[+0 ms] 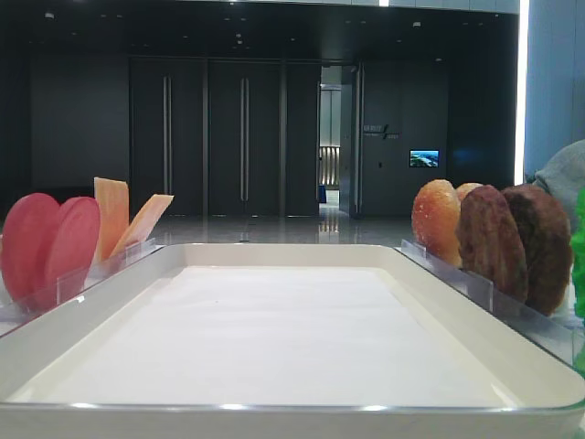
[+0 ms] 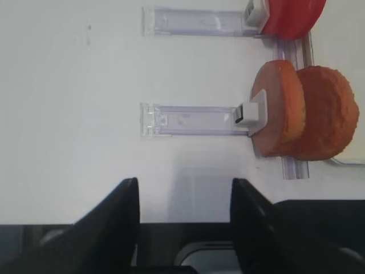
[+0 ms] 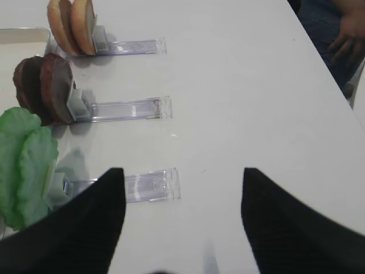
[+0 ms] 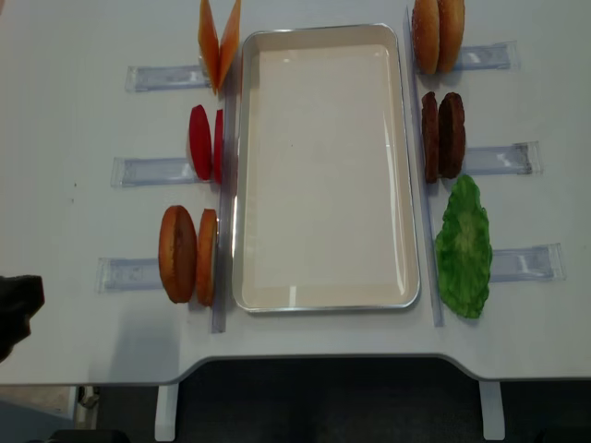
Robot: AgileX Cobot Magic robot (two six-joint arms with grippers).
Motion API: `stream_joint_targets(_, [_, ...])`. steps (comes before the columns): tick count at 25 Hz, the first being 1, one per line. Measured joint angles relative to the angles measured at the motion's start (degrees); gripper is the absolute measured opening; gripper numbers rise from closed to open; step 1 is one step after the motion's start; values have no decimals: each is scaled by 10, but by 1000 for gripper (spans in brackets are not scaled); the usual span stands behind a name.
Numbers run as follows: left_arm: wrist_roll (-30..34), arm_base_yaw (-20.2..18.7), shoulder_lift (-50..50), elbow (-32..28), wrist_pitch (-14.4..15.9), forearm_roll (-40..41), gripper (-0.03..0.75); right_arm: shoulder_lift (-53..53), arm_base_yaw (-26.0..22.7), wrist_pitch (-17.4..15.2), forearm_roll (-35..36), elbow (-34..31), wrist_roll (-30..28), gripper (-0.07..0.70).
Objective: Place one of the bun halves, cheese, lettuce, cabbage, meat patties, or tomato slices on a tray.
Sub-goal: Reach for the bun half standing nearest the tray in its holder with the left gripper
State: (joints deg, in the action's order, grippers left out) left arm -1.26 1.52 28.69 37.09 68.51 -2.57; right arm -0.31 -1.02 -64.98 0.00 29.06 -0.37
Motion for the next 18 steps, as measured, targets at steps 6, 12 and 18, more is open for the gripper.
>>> stream_joint_targets(6, [-6,0,110,44,25,0,391,0,0,0,0,0,0,433])
stream_joint_targets(12, [-9,0,200,100,26,0,391,0,0,0,0,0,0,433])
stream_joint_targets(18, [-18,0,276,154,25,8,400,0,0,0,0,0,0,433])
